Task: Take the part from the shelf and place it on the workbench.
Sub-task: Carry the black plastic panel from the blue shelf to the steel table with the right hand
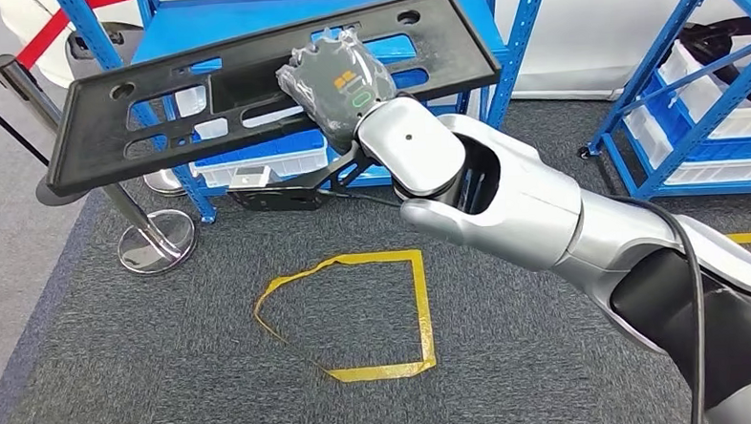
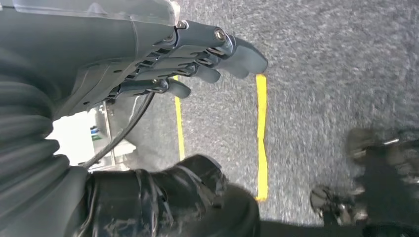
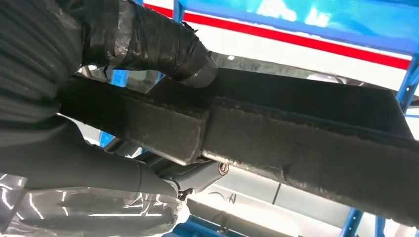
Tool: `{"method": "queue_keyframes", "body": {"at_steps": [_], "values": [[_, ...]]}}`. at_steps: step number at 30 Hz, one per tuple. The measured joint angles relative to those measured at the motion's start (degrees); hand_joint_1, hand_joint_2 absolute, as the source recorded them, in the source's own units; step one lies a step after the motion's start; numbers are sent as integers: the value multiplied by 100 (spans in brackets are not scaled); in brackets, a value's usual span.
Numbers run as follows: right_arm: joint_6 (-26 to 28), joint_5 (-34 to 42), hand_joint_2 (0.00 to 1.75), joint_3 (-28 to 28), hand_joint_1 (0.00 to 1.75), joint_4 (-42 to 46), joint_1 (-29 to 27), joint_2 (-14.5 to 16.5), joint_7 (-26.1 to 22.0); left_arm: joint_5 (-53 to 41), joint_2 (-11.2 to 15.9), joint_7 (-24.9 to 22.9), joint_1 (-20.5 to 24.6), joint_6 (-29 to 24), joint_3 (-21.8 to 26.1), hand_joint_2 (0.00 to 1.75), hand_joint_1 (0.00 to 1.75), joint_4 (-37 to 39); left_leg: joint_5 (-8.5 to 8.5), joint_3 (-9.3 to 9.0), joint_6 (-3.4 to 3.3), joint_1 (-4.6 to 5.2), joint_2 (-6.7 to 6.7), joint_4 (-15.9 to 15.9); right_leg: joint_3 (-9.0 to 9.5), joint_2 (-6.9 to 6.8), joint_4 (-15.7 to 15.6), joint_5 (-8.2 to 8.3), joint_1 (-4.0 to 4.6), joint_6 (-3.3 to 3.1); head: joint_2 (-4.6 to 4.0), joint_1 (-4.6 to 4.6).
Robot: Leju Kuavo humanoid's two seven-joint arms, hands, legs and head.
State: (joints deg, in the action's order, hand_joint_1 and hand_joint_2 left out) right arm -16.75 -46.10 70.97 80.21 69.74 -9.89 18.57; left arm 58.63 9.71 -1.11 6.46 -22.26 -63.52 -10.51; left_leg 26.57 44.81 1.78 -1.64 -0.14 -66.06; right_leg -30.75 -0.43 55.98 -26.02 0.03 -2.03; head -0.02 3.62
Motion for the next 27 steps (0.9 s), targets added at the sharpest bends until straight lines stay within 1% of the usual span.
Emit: {"method": "queue_keyframes", "body": {"at_steps": [1,2,3,4,5,6,7,8,9,10,11,12,13,14,15,16,17,18,19,20,21,22,23,24,26,27], "values": [[-4,0,175,1,175,0,-3,-1,3,9,2,32,-6,-15,0,175,0,0,101,57,14,1,0,-404,-101,1,11,75,7,-4,0,-5],[-6,0,175,3,175,0,-6,-1,4,20,4,46,-5,-21,0,175,0,0,8,89,27,3,0,-756,-210,0,32,147,12,-5,0,-5],[-6,0,175,5,175,0,-10,-1,4,29,7,52,-4,-21,0,175,0,0,-214,68,33,4,0,-982,-328,0,63,215,16,0,0,-8],[-7,0,175,7,175,0,-13,-1,4,34,8,54,-2,-21,0,175,0,0,-445,-54,25,4,1,-1002,-449,1,105,276,19,8,0,-9],[-8,0,175,9,175,0,-15,-1,3,36,9,54,2,-21,0,175,0,0,-515,-297,1,8,1,-799,-558,3,159,326,20,22,0,-9],[-9,0,175,8,175,0,-13,-2,3,36,14,54,7,-21,0,175,0,0,-383,-656,-27,21,3,-375,-651,3,219,360,26,38,0,-6],[-11,-1,175,7,175,0,-5,-5,4,35,19,55,22,-21,0,175,0,0,-131,-999,-58,37,6,100,-728,-1,274,393,31,64,0,-5],[-13,-3,175,7,175,-1,4,-9,4,34,24,56,38,-21,0,175,0,0,107,-1245,-91,58,6,474,-779,-9,310,430,31,93,0,0],[-15,-4,175,7,175,-1,11,-14,3,33,29,57,49,-21,0,175,0,0,241,-1374,-118,77,5,712,-815,-19,324,469,30,122,0,3],[-19,-7,175,8,175,-1,11,-16,3,31,28,57,53,-20,0,175,0,0,256,-1378,-152,74,4,787,-843,-26,324,510,31,156,0,1],[-22,-11,175,9,175,-2,6,-20,2,29,27,56,45,-19,0,175,0,0,203,-1355,-184,66,8,795,-866,-17,338,512,24,185,0,4],[-26,-18,175,10,175,-4,1,-24,1,27,27,53,35,-18,0,175,0,0,157,-1335,-214,51,17,813,-909,-3,423,434,16,220,0,15],[-30,-26,175,10,175,-7,-4,-29,2,25,26,50,25,-17,0,175,0,0,110,-1312,-246,34,28,826,-989,12,620,279,5,258,0,28],[-33,-34,175,12,175,-9,-7,-34,2,22,26,46,19,-17,0,175,0,0,74,-1278,-268,31,38,824,-1105,27,926,67,-22,295,0,40],[-38,-39,175,14,175,-12,-12,-38,3,21,26,44,16,-17,0,175,0,0,44,-1238,-283,29,42,815,-1243,31,1311,-153,-43,331,0,52],[-45,-42,175,17,175,-14,-22,-40,3,20,26,43,12,-17,0,175,0,0,19,-1198,-286,26,44,801,-1358,31,1652,-307,-64,358,0,51],[-56,-42,175,21,175,-16,-33,-42,2,19,26,43,10,-17,0,175,0,0,0,-1159,-276,20,44,783,-1401,31,1848,-366,-84,380,0,51],[-69,-42,175,25,175,-17,-43,-43,1,19,26,43,8,-17,0,175,0,0,-13,-1123,-264,8,43,761,-1338,30,1836,-325,-103,398,0,52],[-82,-42,175,27,175,-17,-47,-43,-1,19,26,44,5,-17,0,175,0,0,-19,-1096,-250,-6,41,736,-1165,29,1601,-202,-122,411,0,51],[-90,-42,175,28,175,-17,-46,-43,-1,18,26,45,3,-17,0,175,0,0,-21,-1074,-230,-18,39,711,-930,32,1224,-71,-140,423,0,53],[-96,-43,175,28,175,-18,-40,-43,-1,17,27,48,2,-17,0,175,0,0,-26,-1050,-200,-21,36,692,-718,39,872,18,-138,426,0,54],[-98,-45,175,28,175,-18,-33,-43,-2,17,27,51,3,-19,0,175,0,0,-34,-1028,-162,-19,30,678,-581,46,614,69,-131,414,0,50],[-102,-50,175,29,175,-18,-29,-43,-3,17,27,55,4,-19,0,175,0,0,-49,-1008,-117,-14,26,675,-524,55,479,78,-114,392,0,47],[-108,-55,175,30,175,-18,-26,-43,-5,17,26,58,4,-20,0,175,0,0,-71,-993,-73,-12,22,686,-530,61,463,79,-87,362,0,44],[-125,-83,175,32,175,-25,-18,-46,-8,17,23,66,0,-19,0,175,0,0,-85,-981,2,-26,22,704,-545,59,421,130,-82,271,0,43],[-132,-102,175,33,175,-30,-8,-45,-8,18,22,70,-4,-20,0,175,0,0,-29,-948,24,-35,23,649,-544,51,393,156,-88,222,0,39]]}}
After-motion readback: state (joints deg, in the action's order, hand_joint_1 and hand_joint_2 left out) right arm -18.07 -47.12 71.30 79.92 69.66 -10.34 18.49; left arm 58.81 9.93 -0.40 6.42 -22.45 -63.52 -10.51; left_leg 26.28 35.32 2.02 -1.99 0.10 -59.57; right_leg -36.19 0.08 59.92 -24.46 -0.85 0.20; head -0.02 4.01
